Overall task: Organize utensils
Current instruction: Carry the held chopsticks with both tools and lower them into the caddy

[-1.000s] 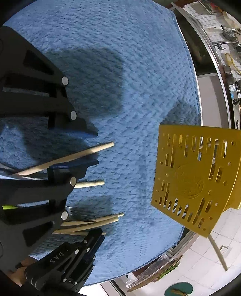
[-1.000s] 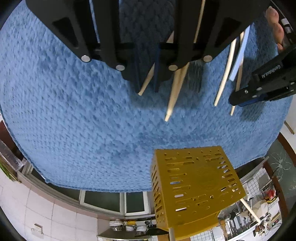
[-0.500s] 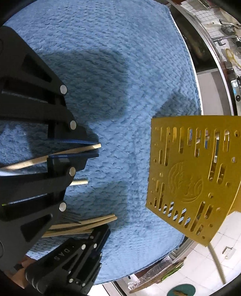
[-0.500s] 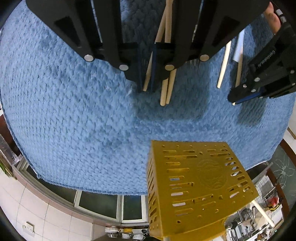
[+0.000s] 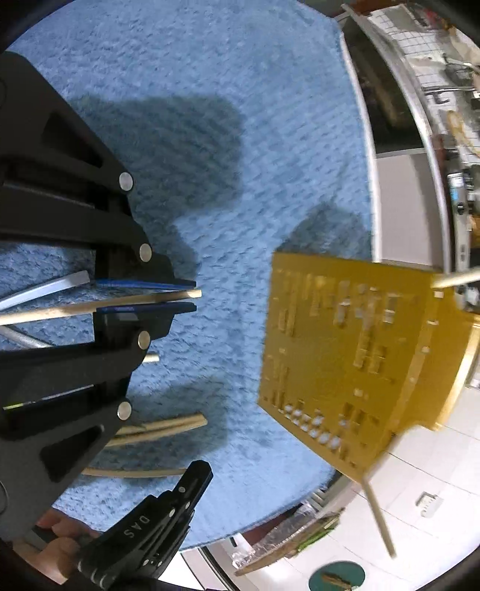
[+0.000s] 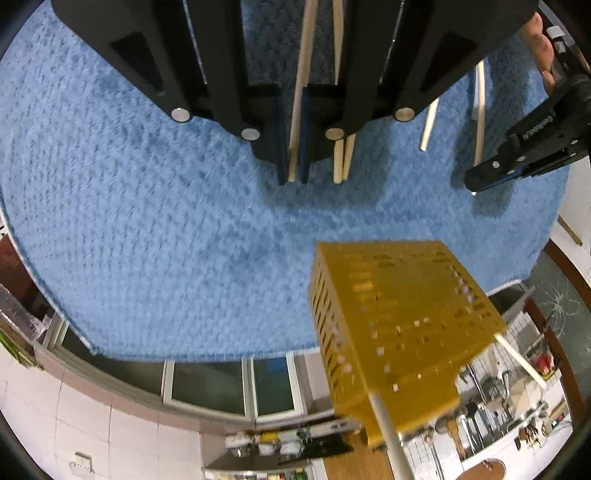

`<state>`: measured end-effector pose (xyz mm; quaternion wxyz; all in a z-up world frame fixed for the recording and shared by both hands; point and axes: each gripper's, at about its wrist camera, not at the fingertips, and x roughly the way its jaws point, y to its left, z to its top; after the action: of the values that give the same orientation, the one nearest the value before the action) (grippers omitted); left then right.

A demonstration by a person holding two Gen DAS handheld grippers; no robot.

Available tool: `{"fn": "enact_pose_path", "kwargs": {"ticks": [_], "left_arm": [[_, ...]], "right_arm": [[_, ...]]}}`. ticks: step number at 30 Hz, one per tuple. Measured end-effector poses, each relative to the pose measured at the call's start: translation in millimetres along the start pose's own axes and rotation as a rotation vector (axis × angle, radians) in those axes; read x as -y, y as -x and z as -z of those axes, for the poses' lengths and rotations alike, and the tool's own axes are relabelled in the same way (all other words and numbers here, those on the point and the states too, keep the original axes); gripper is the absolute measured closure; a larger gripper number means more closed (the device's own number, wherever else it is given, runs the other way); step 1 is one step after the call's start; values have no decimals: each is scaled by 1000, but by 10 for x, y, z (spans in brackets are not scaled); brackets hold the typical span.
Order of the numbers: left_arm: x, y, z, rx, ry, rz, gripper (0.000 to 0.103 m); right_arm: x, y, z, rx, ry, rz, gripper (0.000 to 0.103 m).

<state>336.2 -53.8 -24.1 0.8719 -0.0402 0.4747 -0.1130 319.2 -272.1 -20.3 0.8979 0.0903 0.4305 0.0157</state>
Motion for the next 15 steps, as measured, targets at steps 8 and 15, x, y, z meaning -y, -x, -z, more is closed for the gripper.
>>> {"fn": "enact_pose_path", "kwargs": {"ticks": [8,15], "left_arm": [[44,527,-57,160,-27,8,99],[61,945,-108,284,-44,34,99]], "right_arm": [[110,405,-139,161,-10,-34,98],[109,796,-228,324,-15,-75,98]]}}
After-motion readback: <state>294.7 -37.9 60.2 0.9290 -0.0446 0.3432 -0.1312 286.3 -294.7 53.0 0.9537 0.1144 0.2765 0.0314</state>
